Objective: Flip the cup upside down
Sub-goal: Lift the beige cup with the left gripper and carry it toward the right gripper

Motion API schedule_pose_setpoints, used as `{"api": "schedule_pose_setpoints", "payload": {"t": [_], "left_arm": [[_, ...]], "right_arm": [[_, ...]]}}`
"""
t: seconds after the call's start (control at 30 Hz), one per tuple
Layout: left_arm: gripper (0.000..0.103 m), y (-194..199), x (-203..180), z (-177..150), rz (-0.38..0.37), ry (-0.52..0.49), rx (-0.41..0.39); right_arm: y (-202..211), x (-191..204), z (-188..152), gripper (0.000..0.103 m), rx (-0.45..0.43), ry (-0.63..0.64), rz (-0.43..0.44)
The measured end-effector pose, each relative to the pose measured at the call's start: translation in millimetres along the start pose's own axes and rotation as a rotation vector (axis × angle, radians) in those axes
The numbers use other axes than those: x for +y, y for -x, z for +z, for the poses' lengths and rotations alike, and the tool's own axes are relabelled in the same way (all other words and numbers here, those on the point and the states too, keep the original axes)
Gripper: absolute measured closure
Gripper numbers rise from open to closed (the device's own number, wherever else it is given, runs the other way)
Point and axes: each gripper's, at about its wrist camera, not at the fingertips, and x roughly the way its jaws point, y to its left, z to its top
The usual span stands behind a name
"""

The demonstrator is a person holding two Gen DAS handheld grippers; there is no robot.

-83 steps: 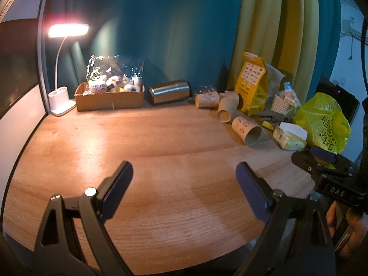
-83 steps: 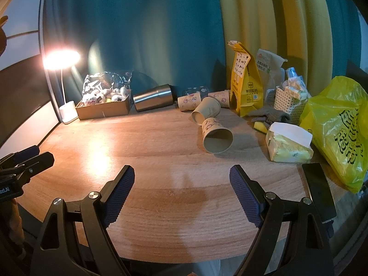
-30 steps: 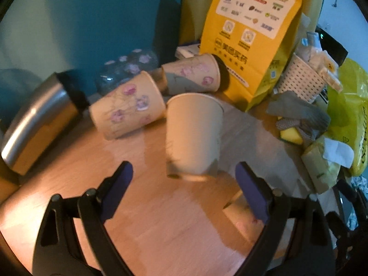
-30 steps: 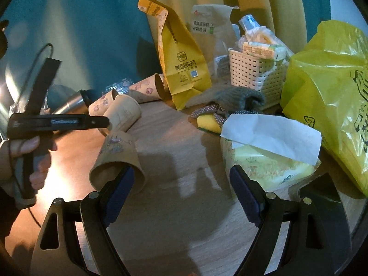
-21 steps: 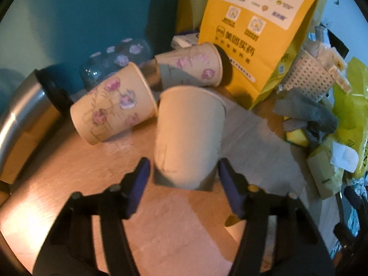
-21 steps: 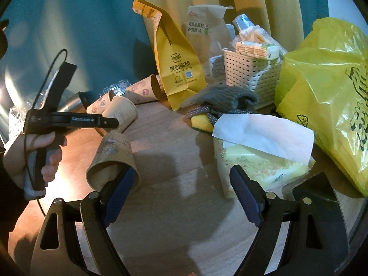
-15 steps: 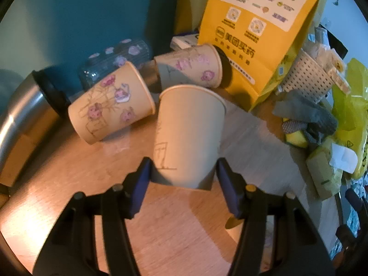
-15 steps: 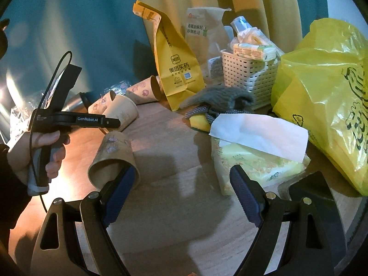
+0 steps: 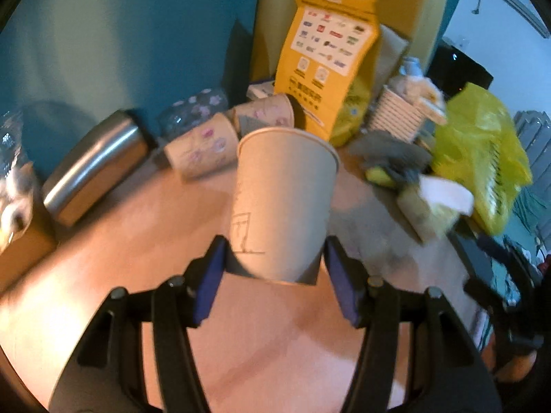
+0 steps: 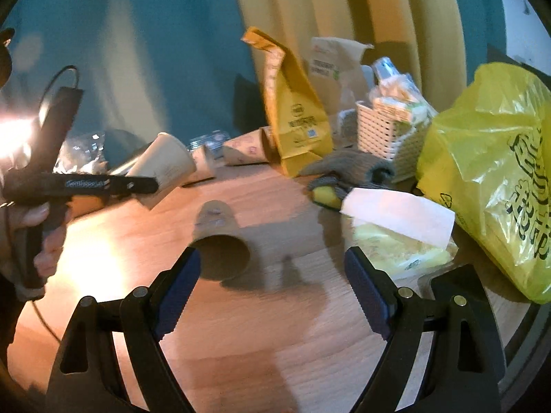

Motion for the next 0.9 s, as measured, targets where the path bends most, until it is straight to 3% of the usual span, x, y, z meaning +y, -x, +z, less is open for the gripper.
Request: {"api": "schedule_pose_setpoints", "payload": {"t": [0.23, 0.5, 0.73, 0.9], "left_arm": [[0.044, 70, -3, -87, 0.017, 0.034, -0.009], [0.044, 120, -5, -181, 0.017, 0.143, -0.009], [0.044, 136, -8, -233, 0.033, 0.174, 0.004], [0.044, 136, -14, -256, 0.043, 0.130, 0.035]], "right_arm": [[31, 38, -18, 0.016, 0.014, 0.058, 0.079], [64, 84, -52, 0.016, 0.053, 0.110, 0.145], [78, 117, -84, 0.016, 0.107, 0.175, 0.199], [84, 138, -101, 0.016, 0.144, 0.223, 0.258]]}}
